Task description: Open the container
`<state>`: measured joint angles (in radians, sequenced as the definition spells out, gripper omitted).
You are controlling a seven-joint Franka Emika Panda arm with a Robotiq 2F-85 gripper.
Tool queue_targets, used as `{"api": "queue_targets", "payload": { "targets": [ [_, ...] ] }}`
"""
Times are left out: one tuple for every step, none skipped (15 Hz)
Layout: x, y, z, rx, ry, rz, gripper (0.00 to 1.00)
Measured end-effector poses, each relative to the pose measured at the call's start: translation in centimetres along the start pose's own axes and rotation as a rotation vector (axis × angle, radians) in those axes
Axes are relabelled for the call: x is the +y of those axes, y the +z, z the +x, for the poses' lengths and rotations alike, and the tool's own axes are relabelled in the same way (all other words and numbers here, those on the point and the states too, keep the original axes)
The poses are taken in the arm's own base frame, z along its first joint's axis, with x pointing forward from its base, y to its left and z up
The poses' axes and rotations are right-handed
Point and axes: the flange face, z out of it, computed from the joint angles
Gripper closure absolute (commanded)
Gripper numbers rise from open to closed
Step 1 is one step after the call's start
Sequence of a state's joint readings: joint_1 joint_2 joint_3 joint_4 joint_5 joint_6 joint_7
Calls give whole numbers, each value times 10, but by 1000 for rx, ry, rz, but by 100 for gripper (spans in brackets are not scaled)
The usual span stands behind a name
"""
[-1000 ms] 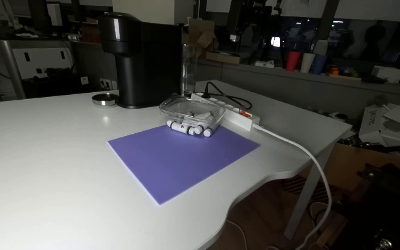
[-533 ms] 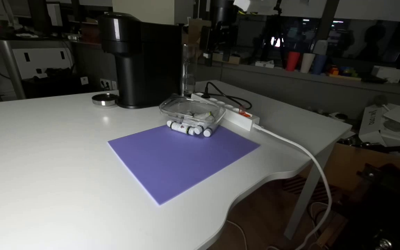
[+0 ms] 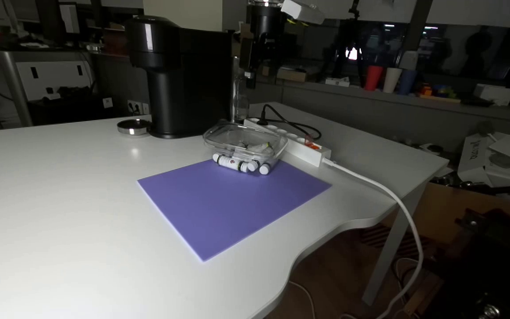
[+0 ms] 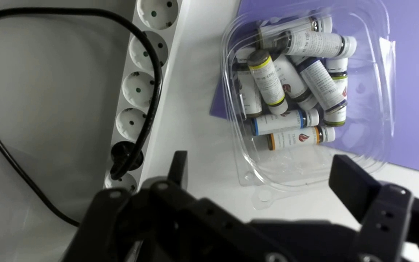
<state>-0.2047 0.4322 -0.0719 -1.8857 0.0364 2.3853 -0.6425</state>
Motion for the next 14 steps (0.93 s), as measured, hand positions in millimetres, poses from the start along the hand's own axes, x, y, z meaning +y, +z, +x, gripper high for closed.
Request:
{"api": "queue_targets", "payload": {
  "targets": [
    [0,0,0,0,0,1,0],
    [0,0,0,0,-1,1,0],
    [0,0,0,0,-2,1,0],
    [0,0,0,-1,-3,1,0],
    [-1,2,0,-2,-4,5,0],
    [-3,5,0,-5,-7,11,0],
    [-4,9,0,-10,-10,18,0],
    [-4,14,0,-15,-11,24,0],
    [-4,21,-2,-23,-12,30,0],
    [-4,28,-3,-32,-12,35,0],
    [-3,34,-5,-40,-12,38,0],
    [-3,41,-7,-48,-13,44,0],
    [-2,47,-9,-56,-20,50,0],
    [-1,52,-11,-61,-38,60,0]
  ]
}}
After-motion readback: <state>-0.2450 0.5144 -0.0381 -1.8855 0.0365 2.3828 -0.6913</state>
